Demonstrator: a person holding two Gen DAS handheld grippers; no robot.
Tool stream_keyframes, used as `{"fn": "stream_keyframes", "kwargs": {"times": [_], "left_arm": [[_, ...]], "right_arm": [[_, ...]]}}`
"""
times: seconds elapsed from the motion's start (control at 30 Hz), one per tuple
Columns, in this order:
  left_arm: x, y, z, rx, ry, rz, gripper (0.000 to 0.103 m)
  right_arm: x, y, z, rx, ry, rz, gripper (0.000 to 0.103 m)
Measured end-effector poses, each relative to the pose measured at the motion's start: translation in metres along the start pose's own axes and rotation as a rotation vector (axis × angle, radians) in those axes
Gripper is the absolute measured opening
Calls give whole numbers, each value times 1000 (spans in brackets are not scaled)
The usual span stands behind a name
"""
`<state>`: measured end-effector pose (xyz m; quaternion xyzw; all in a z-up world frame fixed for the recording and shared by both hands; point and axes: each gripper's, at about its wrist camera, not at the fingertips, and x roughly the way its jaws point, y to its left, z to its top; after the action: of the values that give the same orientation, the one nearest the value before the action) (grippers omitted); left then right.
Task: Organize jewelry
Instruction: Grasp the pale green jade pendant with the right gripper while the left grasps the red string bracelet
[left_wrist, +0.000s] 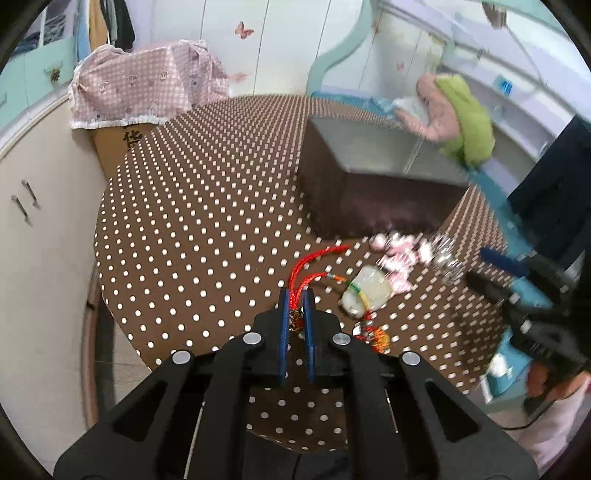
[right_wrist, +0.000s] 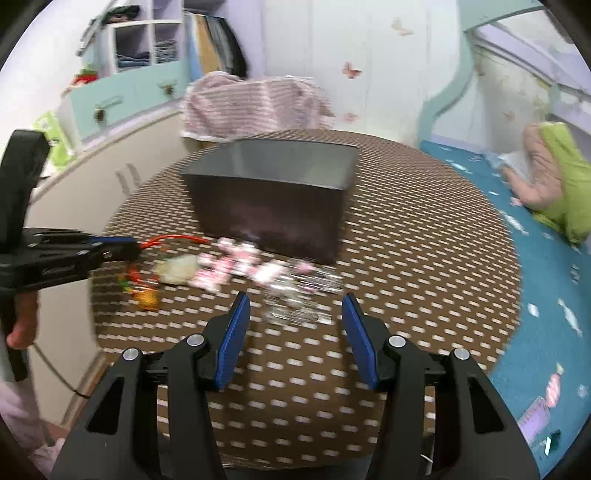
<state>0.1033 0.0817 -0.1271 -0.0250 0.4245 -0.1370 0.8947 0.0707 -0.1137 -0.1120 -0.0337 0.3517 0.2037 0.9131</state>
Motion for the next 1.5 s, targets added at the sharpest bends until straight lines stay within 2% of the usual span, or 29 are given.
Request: {"fn": "stream_keyframes", "kwargs": {"times": [0.17,0.27,0.47,0.67,0.77,0.83,0.9,0.93,0.97,1.03,1.13,1.23,1.33,1.4,1.5], "left_arm": [[-25,9,6,-20,-69,-5,6],[-33,12,3,-29,-80,-1,6],[-32,14,-5,-36,-68,-8,6],[-9,11,-13,-30,-8,-11,7],[0,8,-16,-22,13,27,8],[-1,5,-16,-12,14,21,16],[-2,2,-16,-3,4,65,50],[-4,0,-16,4,-6,109,51],[-5,1,-16,12,-13,124,51],[-4,3,-16,-1,-4,105,51],[-2,12,-17,-28,8,178,51],[-7,19,-17,-41,-5,163,51],[-1,24,-18,-35,18,191,46],[0,23,-18,1,-1,221,27],[2,27,-13,-5,-2,212,7]], "right_arm": [[11,34,13,-95,-4,100,48],[24,55,19,-150,14,140,45],[45,74,20,-196,66,130,45],[51,77,21,-227,61,81,45],[55,82,21,-259,53,50,45],[57,85,20,-277,50,36,45],[59,86,22,-282,50,36,45],[60,86,23,-291,53,39,45],[61,87,24,-299,52,35,45],[64,86,25,-305,52,39,45],[65,81,26,-299,56,46,45],[64,80,25,-303,59,61,45],[63,77,23,-278,57,83,42],[60,78,22,-285,50,82,41],[57,80,20,-298,41,73,41]]}}
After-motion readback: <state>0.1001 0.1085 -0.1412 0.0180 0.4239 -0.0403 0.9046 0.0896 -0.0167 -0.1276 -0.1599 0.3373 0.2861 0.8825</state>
